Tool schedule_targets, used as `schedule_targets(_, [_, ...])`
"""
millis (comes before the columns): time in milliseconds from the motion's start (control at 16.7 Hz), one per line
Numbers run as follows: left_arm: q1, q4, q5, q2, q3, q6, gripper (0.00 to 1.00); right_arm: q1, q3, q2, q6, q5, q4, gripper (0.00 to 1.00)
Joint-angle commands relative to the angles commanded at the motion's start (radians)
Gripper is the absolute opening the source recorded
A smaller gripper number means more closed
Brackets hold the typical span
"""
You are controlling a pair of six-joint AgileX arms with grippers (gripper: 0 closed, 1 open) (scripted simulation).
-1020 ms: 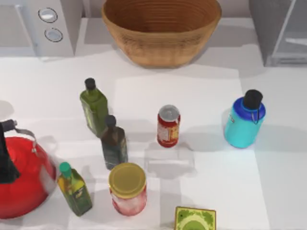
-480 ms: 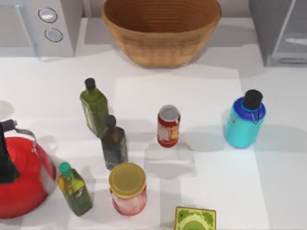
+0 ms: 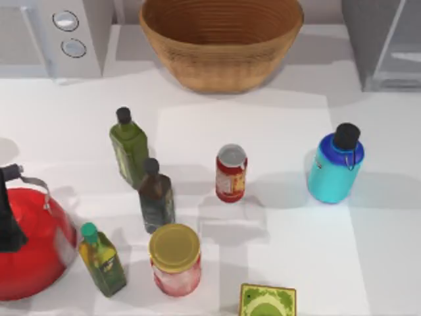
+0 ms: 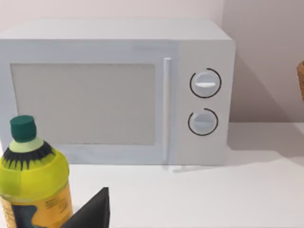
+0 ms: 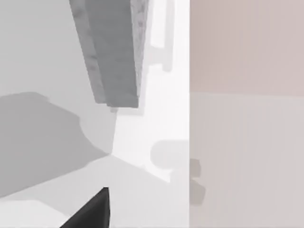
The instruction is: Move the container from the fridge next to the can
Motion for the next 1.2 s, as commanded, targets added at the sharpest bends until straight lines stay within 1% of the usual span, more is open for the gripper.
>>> schedule_targets(120, [0.000, 0.000, 0.000, 0.000, 0.000, 0.000, 1.00, 0.069, -0.002, 0.005, 0.110, 0.012, 0.093, 1.00])
schedule_targets(240, [0.000, 0.000, 0.000, 0.000, 0.000, 0.000, 1.00, 0.157, -0.005, 0.010, 0.253, 0.029, 0.210, 1.00])
schedule_targets(660, [0.000, 0.000, 0.000, 0.000, 0.000, 0.000, 1.00, 0.524, -0.016, 0.012, 0.891, 0.106, 0.717, 1.00])
schedule_targets(840, [0.000, 0.000, 0.000, 0.000, 0.000, 0.000, 1.00, 0.668, -0.023, 0.008, 1.123, 0.138, 0.918, 1.00])
schedule_targets(1020, [0.000, 0.000, 0.000, 0.000, 0.000, 0.000, 1.00, 0.771, -0.029, 0.006, 1.266, 0.161, 1.055, 1.00])
schedule_targets(1200, [0.000, 0.000, 0.000, 0.000, 0.000, 0.000, 1.00, 0.809, -0.031, 0.005, 1.311, 0.170, 1.099, 1.00])
